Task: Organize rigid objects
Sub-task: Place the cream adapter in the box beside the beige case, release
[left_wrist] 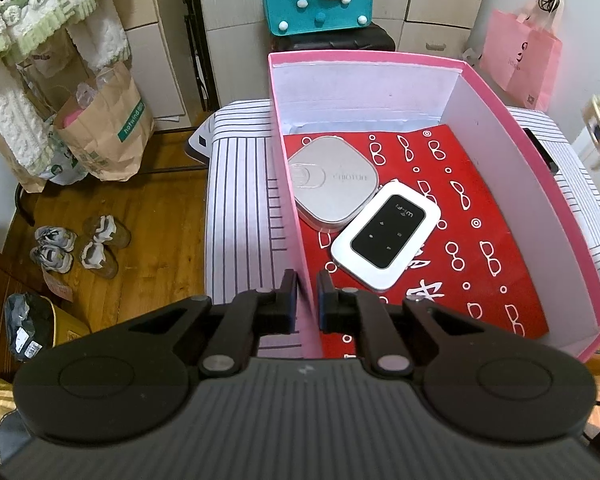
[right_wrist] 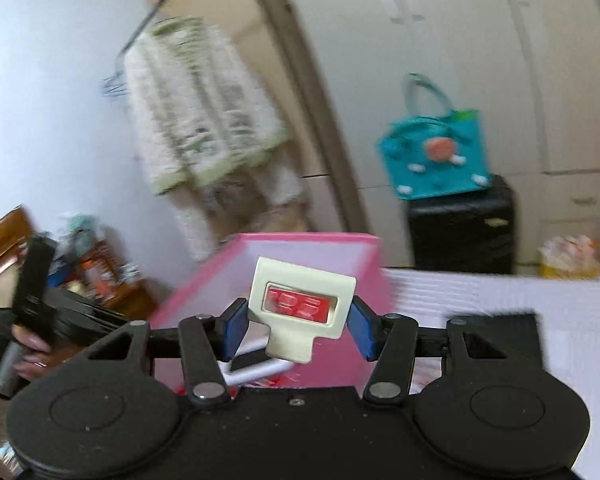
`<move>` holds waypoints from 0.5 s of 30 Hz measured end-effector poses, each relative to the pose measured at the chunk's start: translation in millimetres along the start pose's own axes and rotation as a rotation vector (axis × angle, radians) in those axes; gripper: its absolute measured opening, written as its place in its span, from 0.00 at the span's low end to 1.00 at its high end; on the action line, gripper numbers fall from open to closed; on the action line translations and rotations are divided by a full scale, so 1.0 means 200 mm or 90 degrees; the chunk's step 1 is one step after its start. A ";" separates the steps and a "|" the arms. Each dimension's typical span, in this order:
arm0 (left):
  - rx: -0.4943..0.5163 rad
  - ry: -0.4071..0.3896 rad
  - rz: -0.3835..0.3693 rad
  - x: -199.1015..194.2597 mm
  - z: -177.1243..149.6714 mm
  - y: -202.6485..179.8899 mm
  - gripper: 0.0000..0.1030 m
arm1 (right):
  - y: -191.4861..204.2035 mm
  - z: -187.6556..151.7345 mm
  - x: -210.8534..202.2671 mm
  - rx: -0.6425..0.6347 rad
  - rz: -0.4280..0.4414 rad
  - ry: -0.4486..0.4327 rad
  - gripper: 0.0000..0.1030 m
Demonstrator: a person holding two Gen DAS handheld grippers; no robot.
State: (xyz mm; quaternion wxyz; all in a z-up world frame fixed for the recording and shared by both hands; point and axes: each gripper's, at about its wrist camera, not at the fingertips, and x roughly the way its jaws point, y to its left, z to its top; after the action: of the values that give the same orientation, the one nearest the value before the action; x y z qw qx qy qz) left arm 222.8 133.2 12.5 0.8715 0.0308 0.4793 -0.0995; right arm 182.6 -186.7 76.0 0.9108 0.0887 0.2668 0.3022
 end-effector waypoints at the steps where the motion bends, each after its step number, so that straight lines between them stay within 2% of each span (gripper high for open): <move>1: 0.001 0.000 -0.001 0.00 0.00 0.00 0.09 | 0.04 0.03 0.04 -0.012 0.013 0.011 0.57; 4: 0.003 0.001 -0.004 0.00 0.00 0.01 0.09 | 0.13 0.10 0.21 -0.050 0.033 0.071 0.57; 8: 0.006 0.002 -0.006 0.00 0.00 0.01 0.09 | 0.25 0.15 0.49 -0.108 0.012 0.158 0.57; 15: -0.018 -0.003 -0.019 0.00 -0.01 0.03 0.10 | 0.31 0.18 0.84 -0.190 -0.100 0.268 0.57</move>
State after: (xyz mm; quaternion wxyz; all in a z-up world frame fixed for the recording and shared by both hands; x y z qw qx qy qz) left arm 222.7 139.4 12.0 0.8715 0.0113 0.4787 -0.1060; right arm 284.8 -37.1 52.9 0.8590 -0.1318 0.4087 0.2787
